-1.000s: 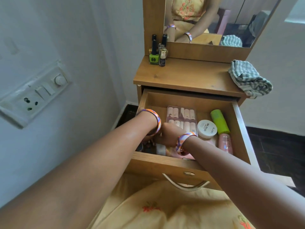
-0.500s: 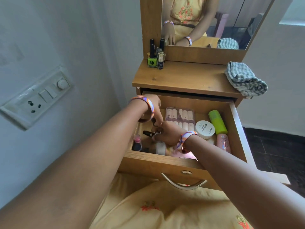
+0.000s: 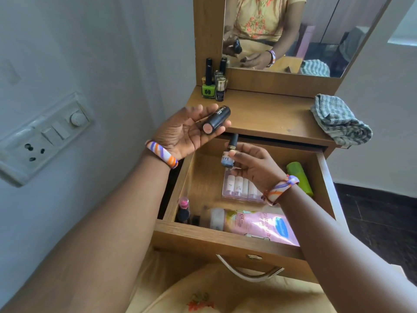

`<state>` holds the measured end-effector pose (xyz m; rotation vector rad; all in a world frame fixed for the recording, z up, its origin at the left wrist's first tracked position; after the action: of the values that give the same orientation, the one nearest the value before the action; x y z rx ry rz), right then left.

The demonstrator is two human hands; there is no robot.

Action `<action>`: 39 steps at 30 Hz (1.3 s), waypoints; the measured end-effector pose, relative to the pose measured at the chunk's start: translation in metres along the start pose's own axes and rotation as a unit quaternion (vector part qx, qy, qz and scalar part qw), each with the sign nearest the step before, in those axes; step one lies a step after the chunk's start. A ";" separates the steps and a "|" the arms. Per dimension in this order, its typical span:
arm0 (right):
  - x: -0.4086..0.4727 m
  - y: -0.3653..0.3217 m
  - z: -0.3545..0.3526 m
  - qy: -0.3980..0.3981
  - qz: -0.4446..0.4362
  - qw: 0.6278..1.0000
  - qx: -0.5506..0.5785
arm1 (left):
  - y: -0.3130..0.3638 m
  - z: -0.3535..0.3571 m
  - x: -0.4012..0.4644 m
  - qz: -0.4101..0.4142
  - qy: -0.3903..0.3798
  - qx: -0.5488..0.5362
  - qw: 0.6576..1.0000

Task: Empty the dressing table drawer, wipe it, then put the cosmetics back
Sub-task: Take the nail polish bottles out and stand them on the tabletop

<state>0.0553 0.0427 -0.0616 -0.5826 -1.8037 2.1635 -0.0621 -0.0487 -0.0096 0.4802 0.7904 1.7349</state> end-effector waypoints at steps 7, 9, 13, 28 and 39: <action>0.013 -0.026 -0.010 0.022 -0.031 0.984 0.174 | 0.004 -0.015 0.013 0.058 0.087 0.015 0.994; 0.018 -0.034 -0.012 0.029 -0.042 0.982 0.181 | 0.005 -0.017 0.016 0.069 0.106 0.032 0.991; 0.037 -0.047 -0.017 0.098 -0.064 0.986 0.115 | 0.012 -0.022 0.025 0.108 0.181 0.078 0.975; 0.110 -0.072 0.006 0.276 -0.112 0.925 -0.236 | 0.056 -0.033 0.061 0.254 0.383 0.544 0.702; 0.122 -0.063 0.007 0.289 -0.120 0.920 -0.237 | 0.056 -0.043 0.071 0.273 0.413 0.522 0.695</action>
<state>-0.0595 0.1035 -0.0153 -0.9274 -1.9073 1.2062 -0.1504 -0.0013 -0.0040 0.7148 2.5765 1.8661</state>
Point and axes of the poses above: each hand's wrist, its own x-axis towards the middle knuckle, its own z-axis out of the palm, y = z × x, the point moved 5 cm from there along x, towards the middle knuckle, and after that the axes turned 3 degrees about y, right-handed, at the moved point
